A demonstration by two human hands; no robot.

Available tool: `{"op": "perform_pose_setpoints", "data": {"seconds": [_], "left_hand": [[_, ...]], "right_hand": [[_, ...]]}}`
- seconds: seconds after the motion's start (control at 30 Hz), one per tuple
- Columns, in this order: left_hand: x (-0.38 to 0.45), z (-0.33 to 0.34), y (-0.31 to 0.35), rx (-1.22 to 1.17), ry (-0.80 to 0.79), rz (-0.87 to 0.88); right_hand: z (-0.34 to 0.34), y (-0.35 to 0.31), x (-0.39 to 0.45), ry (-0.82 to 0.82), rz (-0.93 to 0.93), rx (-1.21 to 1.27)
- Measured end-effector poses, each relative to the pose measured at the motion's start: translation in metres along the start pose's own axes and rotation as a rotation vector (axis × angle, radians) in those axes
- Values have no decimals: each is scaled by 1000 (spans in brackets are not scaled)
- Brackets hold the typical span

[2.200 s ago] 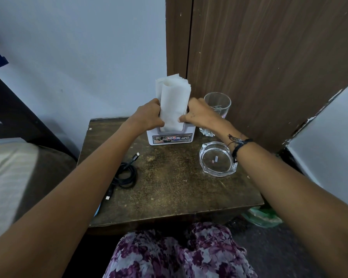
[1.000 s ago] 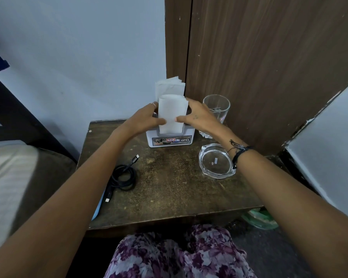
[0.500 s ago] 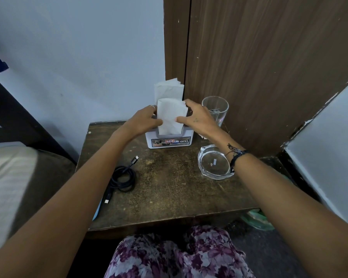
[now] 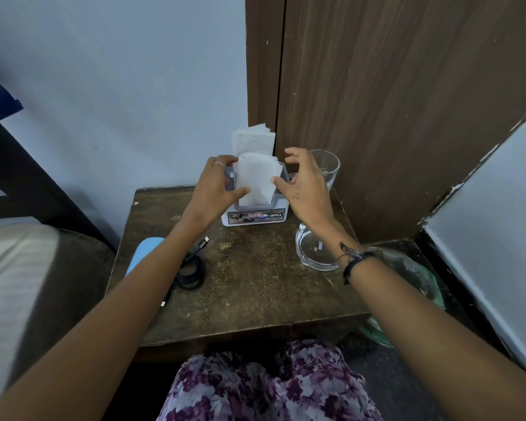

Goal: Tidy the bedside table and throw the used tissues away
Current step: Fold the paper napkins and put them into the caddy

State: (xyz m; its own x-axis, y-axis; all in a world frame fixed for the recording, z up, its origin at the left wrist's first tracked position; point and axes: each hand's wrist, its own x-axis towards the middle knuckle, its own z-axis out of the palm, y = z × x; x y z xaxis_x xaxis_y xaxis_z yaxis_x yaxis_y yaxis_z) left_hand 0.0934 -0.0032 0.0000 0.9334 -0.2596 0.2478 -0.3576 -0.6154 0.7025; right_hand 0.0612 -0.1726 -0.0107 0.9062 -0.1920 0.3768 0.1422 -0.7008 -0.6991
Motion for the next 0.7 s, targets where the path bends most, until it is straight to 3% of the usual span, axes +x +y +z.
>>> {"op": "perform_pose_setpoints", "data": {"seconds": [0.1, 0.27, 0.47, 0.7], "left_hand": [[-29, 0, 7, 3, 120, 25], [-74, 17, 14, -8, 60, 25], [-94, 39, 17, -112, -47, -91], [-67, 61, 68, -344, -59, -112]], "right_hand": [[2, -10, -19, 98, -84, -11], [15, -24, -56, 48, -136, -84], [14, -16, -86, 11, -52, -113], [-36, 16, -61, 119, 176, 72]]}}
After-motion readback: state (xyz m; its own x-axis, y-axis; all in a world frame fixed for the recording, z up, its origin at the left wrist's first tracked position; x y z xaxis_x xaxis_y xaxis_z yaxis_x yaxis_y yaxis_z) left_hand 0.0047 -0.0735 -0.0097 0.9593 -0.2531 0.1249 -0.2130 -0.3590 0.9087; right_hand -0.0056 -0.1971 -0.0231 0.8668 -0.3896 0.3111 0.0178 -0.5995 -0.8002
